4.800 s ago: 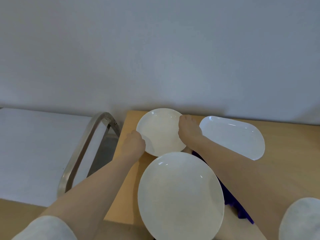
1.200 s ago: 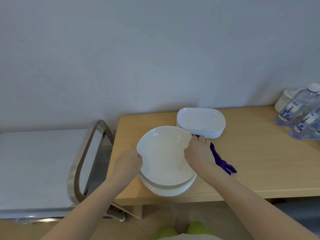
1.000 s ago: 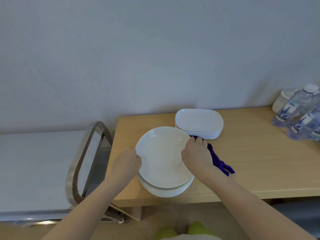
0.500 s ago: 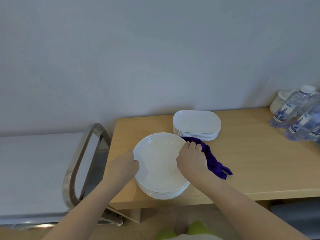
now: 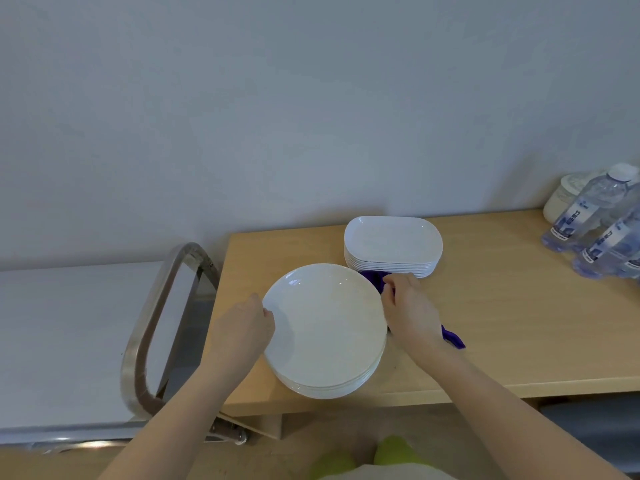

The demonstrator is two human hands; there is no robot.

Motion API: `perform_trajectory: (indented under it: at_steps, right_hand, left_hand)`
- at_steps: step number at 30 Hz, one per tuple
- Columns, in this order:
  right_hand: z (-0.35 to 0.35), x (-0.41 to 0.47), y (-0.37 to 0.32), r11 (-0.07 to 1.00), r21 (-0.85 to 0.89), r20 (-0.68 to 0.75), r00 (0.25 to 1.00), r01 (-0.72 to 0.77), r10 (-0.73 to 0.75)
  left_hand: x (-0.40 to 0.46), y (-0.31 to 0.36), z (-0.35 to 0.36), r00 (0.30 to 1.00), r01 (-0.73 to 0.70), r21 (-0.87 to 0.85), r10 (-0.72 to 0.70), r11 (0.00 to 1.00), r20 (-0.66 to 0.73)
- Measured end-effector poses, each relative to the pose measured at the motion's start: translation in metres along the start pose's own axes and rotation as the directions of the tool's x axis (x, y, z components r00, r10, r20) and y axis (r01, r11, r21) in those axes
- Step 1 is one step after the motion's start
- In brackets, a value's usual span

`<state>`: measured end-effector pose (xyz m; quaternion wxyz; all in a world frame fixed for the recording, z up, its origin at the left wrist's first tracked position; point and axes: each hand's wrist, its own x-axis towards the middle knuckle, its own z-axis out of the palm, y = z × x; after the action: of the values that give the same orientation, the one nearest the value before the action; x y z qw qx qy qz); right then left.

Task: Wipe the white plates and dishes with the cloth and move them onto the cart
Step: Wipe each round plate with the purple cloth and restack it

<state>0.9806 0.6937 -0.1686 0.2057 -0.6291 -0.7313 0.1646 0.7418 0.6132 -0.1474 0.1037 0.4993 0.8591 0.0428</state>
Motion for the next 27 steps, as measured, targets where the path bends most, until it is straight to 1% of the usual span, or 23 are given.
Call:
perform_trajectory:
  at_steps: [2,5,6,9,12,17,19,24,27]
  right_hand:
    - [0.004,0.005,0.012,0.998,0.026,0.048,0.997,-0.059,0.057]
    - [0.015,0.011,0.026,0.997,-0.043,0.114,0.991,-0.071,0.076]
    - [0.019,0.012,0.03,0.996,-0.061,0.138,0.988,-0.06,0.068]
    - [0.034,0.016,0.039,0.993,-0.118,0.212,0.977,0.031,-0.006]
    - [0.049,0.018,0.045,0.985,-0.159,0.262,0.965,0.067,-0.023]
    - [0.064,0.016,0.057,0.929,-0.334,0.286,0.956,0.16,-0.062]
    - [0.067,0.016,0.059,0.903,-0.379,0.295,0.951,0.203,-0.09]
    - [0.066,0.017,0.061,0.888,-0.402,0.312,0.945,0.223,-0.096]
    - [0.063,0.019,0.062,0.902,-0.392,0.278,0.958,0.184,-0.074]
  left_hand:
    - [0.001,0.005,0.0,0.999,0.018,-0.018,-0.018,1.0,-0.036]
    - [0.001,0.014,-0.002,0.998,0.011,-0.061,-0.014,0.998,-0.06]
    - [0.0,0.018,-0.003,0.998,0.009,-0.078,-0.014,0.997,-0.063]
    - [-0.002,0.027,-0.003,0.999,0.008,-0.137,-0.015,0.991,-0.049]
    - [-0.005,0.032,-0.002,0.999,0.008,-0.183,-0.017,0.983,-0.048]
    - [-0.006,0.032,0.0,0.998,0.012,-0.254,-0.026,0.967,-0.049]
    - [-0.006,0.031,0.001,0.998,0.019,-0.277,-0.033,0.961,-0.046]
    - [-0.004,0.032,0.004,0.997,0.051,-0.312,-0.067,0.949,-0.04]
    - [-0.001,0.031,0.006,0.996,0.06,-0.327,-0.077,0.943,-0.041]
